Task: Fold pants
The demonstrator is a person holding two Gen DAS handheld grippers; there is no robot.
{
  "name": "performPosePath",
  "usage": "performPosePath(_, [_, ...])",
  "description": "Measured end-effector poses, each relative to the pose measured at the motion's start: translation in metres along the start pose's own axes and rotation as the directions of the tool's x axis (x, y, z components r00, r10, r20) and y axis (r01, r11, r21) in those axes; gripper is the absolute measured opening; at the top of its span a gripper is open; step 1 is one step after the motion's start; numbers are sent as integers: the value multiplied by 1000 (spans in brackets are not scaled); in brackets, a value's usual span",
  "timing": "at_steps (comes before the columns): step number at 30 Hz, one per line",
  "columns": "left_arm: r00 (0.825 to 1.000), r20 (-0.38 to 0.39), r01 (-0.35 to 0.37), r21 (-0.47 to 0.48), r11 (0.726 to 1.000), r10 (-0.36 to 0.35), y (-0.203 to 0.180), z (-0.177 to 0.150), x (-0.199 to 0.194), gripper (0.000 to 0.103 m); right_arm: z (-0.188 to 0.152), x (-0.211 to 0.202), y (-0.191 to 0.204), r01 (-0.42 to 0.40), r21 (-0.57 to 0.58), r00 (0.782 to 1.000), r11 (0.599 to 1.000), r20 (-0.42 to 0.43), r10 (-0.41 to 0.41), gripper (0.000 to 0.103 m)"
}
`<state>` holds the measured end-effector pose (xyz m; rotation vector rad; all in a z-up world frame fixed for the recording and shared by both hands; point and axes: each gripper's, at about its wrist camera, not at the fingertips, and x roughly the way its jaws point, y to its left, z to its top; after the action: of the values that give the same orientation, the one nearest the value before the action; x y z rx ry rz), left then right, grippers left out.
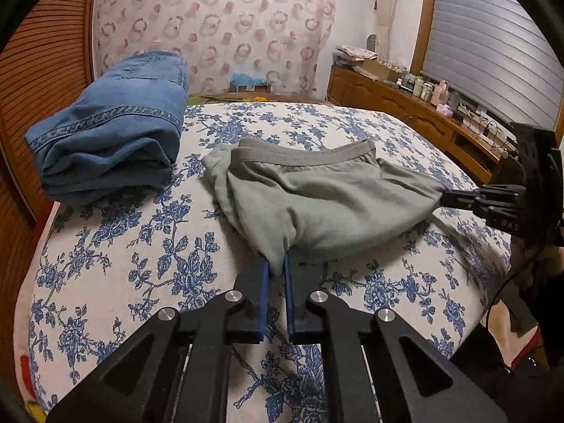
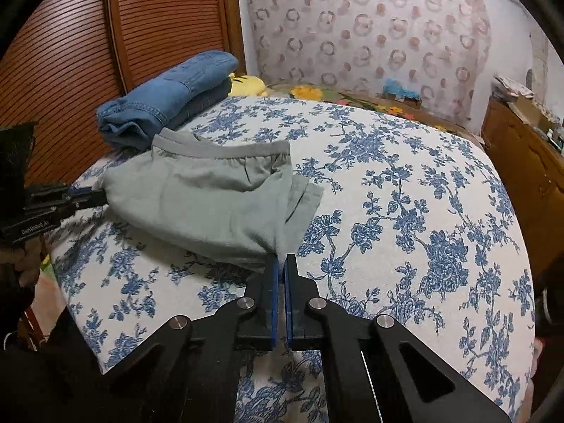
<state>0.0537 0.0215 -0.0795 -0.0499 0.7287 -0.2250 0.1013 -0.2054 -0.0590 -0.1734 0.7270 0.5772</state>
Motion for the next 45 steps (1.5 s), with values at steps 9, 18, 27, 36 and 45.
performPosePath(9, [1000,19,15,22,1000,-15,-5,-7,-19,8,-13,-27,8,14,-30,1000,999,15,-14,2])
performPosePath(18, [999,31,33,71,997,-35,-24,-9,-43,8,-22,-62,9,-6,-32,1000,999,30,7,2])
performPosePath(27, [1000,-4,17,85,996,-17,-30,-13,-45,12,-32,-70,2,-29,5,1000,1000,3,29,2])
performPosePath(36, [1000,-14,5,38,999,-5,-21,-6,-33,66,-27,-77,-1,-29,43,998,999,50,27,2])
performPosePath(45, [1000,-8,-24,41,999,25,-12,9,-18,82,-14,-51,5,-26,33,998,999,50,24,36])
